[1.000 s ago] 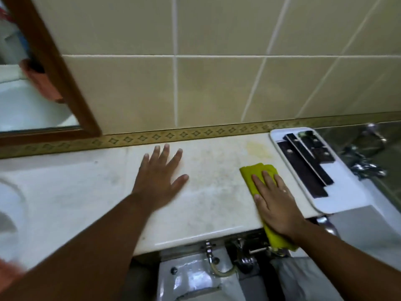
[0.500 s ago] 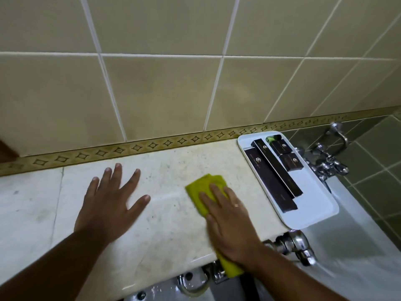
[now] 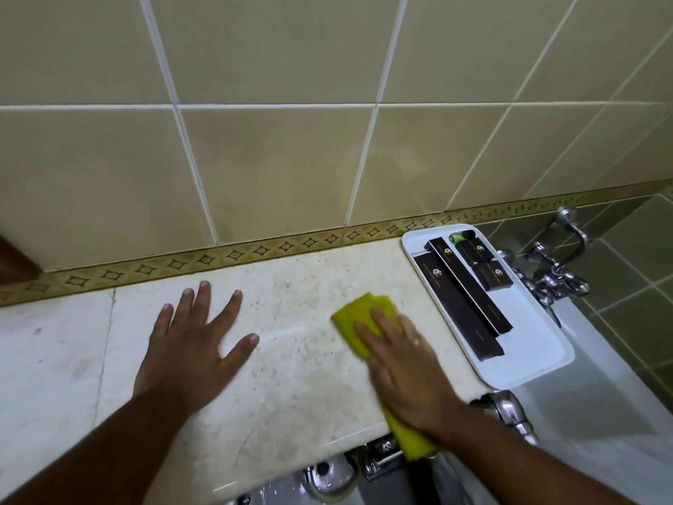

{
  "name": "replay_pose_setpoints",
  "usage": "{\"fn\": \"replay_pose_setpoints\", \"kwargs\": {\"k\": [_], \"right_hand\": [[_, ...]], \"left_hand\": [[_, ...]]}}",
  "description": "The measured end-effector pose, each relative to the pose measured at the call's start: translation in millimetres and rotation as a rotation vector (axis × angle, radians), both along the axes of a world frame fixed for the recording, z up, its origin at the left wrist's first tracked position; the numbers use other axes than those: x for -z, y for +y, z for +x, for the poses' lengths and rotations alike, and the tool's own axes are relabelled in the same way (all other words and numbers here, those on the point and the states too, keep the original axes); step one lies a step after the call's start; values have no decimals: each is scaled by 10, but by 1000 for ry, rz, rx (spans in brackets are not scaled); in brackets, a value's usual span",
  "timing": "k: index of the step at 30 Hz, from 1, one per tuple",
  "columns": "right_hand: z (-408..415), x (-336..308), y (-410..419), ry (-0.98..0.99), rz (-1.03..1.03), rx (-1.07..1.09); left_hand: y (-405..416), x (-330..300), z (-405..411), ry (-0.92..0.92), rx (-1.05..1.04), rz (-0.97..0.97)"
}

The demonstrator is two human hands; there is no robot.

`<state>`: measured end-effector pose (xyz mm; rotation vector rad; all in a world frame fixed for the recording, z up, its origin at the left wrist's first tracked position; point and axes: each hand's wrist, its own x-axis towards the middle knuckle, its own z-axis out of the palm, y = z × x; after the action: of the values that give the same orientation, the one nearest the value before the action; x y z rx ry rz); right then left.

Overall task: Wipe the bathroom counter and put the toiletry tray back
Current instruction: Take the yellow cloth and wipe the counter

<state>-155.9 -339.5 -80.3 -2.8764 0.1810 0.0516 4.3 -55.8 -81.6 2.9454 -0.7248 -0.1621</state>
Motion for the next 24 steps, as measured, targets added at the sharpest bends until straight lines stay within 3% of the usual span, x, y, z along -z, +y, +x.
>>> {"fn": "replay_pose_setpoints", "kwargs": {"k": [2, 4, 7, 10, 14, 19, 21, 24], "right_hand": [[401, -101, -224, 60, -30, 239], [935, -201, -134, 87, -98, 284], [1243, -129, 512, 19, -106, -106], [684, -54, 846, -57, -27, -331], [38, 21, 287, -72, -55, -199], [993, -98, 61, 52, -114, 193], [1336, -131, 409, 69, -174, 76], [1068, -88, 969, 67, -102, -345]], "left_hand": [[-12, 28, -1, -5, 5, 0], [-8, 76, 10, -9, 0, -2], [3, 116, 18, -29, -8, 13], [21, 96, 6, -35, 5, 31], [3, 111, 25, -8, 5, -4], [-1, 85, 21, -4, 3, -4], [9, 94, 36, 3, -7, -6], [11, 68, 20, 34, 37, -7]]}}
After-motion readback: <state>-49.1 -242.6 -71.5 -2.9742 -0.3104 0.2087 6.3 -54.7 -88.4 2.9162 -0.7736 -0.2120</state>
